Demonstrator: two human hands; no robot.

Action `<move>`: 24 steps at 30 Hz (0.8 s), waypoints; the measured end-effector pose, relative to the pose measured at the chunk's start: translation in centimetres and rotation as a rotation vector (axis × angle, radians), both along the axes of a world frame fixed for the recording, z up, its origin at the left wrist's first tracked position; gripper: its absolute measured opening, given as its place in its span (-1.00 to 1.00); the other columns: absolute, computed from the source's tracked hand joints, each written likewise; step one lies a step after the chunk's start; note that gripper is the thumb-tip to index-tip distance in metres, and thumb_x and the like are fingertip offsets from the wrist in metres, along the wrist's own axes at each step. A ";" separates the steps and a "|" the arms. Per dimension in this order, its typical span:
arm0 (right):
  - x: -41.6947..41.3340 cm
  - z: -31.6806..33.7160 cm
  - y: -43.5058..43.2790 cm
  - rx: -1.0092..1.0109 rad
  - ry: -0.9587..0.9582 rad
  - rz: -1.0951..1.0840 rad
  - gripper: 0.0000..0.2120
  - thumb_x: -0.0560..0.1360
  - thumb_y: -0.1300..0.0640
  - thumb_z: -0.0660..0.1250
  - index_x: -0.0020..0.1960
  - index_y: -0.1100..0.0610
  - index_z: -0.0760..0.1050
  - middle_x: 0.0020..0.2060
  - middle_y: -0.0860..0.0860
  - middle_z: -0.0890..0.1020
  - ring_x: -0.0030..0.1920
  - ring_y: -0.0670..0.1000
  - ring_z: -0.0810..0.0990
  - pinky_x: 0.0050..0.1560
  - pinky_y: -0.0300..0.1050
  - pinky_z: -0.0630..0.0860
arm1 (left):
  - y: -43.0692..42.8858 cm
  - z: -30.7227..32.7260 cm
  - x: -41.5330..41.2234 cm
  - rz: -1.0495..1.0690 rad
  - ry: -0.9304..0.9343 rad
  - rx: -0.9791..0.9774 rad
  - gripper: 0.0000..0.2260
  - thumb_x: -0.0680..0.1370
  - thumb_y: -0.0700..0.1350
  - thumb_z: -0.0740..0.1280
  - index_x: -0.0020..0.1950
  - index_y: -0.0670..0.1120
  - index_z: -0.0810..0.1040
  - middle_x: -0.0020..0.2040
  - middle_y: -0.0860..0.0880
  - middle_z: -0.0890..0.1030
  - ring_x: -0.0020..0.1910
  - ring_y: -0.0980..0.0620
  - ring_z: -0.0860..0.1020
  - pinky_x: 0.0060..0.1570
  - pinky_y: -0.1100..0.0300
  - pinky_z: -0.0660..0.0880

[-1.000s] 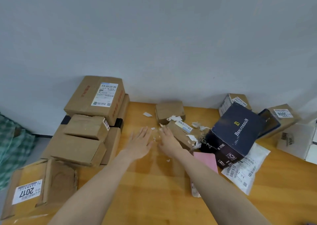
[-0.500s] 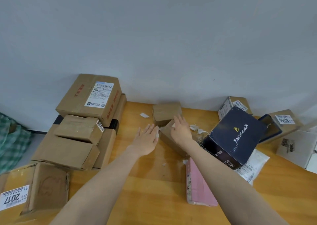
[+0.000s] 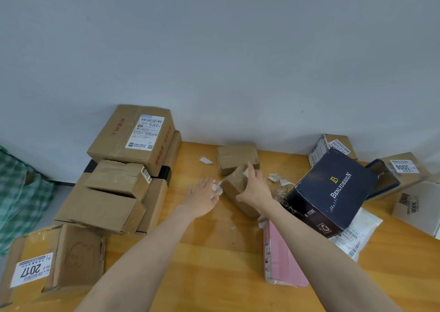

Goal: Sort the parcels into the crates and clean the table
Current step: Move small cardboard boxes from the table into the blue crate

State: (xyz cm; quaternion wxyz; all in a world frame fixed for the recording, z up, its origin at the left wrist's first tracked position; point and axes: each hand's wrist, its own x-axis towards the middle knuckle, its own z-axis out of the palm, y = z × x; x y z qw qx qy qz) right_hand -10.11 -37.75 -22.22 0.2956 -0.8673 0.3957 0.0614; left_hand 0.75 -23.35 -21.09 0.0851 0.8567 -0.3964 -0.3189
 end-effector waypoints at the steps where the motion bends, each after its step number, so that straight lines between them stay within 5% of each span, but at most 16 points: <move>1: 0.0 0.6 0.2 0.141 -0.148 -0.095 0.10 0.29 0.17 0.52 0.55 -0.01 -0.17 0.46 0.14 0.18 0.44 0.17 0.21 0.35 0.07 0.35 | 0.3 0.2 0.2 0.087 0.087 -0.038 -0.37 0.62 0.04 0.16 0.56 -0.09 -0.10 0.57 -0.03 -0.06 0.54 0.01 -0.05 0.50 0.00 -0.09; 3: -0.2 2.0 0.4 0.448 -0.379 -0.224 0.09 0.31 0.38 0.46 0.56 0.00 -0.19 0.51 0.08 0.11 0.50 0.09 0.13 0.28 -0.08 0.36 | 0.7 0.9 0.7 0.255 0.316 -0.134 -0.18 0.52 0.03 0.36 0.56 -0.11 -0.12 0.56 -0.03 0.00 0.53 -0.03 0.04 0.47 0.07 0.06; 6: -1.0 3.3 0.4 0.687 -0.486 -0.162 0.06 0.33 0.53 0.34 0.55 -0.01 -0.20 0.53 0.03 0.10 0.51 0.02 0.11 0.09 -0.27 0.42 | 0.9 2.5 1.2 0.365 0.535 -0.279 0.05 0.37 -0.04 0.54 0.56 -0.06 -0.18 0.56 0.01 -0.01 0.52 0.01 0.06 0.41 0.12 0.13; 11: -1.8 4.4 1.3 0.805 -0.511 -0.082 -0.02 0.38 0.55 0.26 0.56 0.00 -0.17 0.52 -0.03 0.14 0.37 -0.04 0.33 -0.10 -0.37 0.50 | 0.0 4.9 1.5 0.309 0.604 -0.452 -0.06 0.34 -0.20 0.55 0.53 -0.04 0.01 0.41 0.04 0.29 0.41 0.02 0.28 0.26 0.15 0.32; 13: -1.8 4.7 2.5 0.647 -0.531 -0.151 -0.11 0.45 0.46 0.26 0.56 0.01 -0.16 0.51 -0.05 0.12 0.24 -0.06 0.44 -0.15 -0.49 0.46 | -0.7 5.4 1.3 0.370 0.491 -0.510 -0.15 0.32 -0.18 0.57 0.45 -0.06 0.13 0.30 0.02 0.35 0.30 0.03 0.35 0.17 0.17 0.35; 15: -1.9 4.5 4.1 0.515 -0.606 -0.226 -0.24 0.53 0.31 0.25 0.56 -0.02 -0.08 0.51 -0.07 0.11 0.35 -0.10 0.32 0.09 -0.54 0.33 | -1.5 5.4 1.2 0.410 0.326 -0.541 -0.18 0.27 -0.14 0.59 0.38 -0.09 0.18 0.26 -0.02 0.34 0.24 0.02 0.36 0.14 0.15 0.36; 18: -1.8 3.5 6.3 0.607 -0.596 -0.174 -0.36 0.58 -0.21 0.12 0.55 -0.07 -0.05 0.53 -0.11 0.08 0.51 -0.09 0.08 0.50 -0.10 0.07 | -1.7 4.9 0.9 0.349 0.175 -0.495 -0.18 0.21 -0.09 0.61 0.33 -0.11 0.22 0.22 -0.04 0.32 0.19 0.01 0.37 0.14 0.12 0.40; 20: -1.6 2.3 6.3 0.700 -0.485 -0.246 -0.02 0.32 -0.59 -0.08 0.56 -0.06 -0.15 0.54 -0.04 0.06 0.52 0.02 0.10 0.52 0.08 0.04 | -1.3 4.6 0.8 0.322 0.170 -0.471 -0.20 0.22 -0.10 0.60 0.33 -0.12 0.23 0.22 -0.04 0.32 0.19 0.00 0.37 0.11 0.14 0.38; 22: -1.7 2.2 5.6 0.752 -0.478 -0.384 0.10 0.22 -0.64 -0.15 0.57 -0.01 -0.12 0.54 0.01 0.08 0.51 0.06 0.14 0.50 0.08 0.05 | -1.0 4.6 0.7 0.370 0.266 -0.489 -0.24 0.24 -0.10 0.59 0.29 -0.08 0.22 0.21 -0.04 0.35 0.19 -0.01 0.39 0.10 0.12 0.39; 24: -1.9 3.5 5.3 0.699 -0.527 -0.391 -0.08 0.37 -0.55 -0.17 0.56 -0.01 0.00 0.53 -0.04 0.12 0.52 0.01 0.10 0.51 0.04 0.02 | -1.1 4.9 0.4 0.363 0.300 -0.485 -0.27 0.24 -0.11 0.59 0.25 -0.06 0.22 0.18 -0.04 0.38 0.17 0.00 0.40 0.08 0.11 0.41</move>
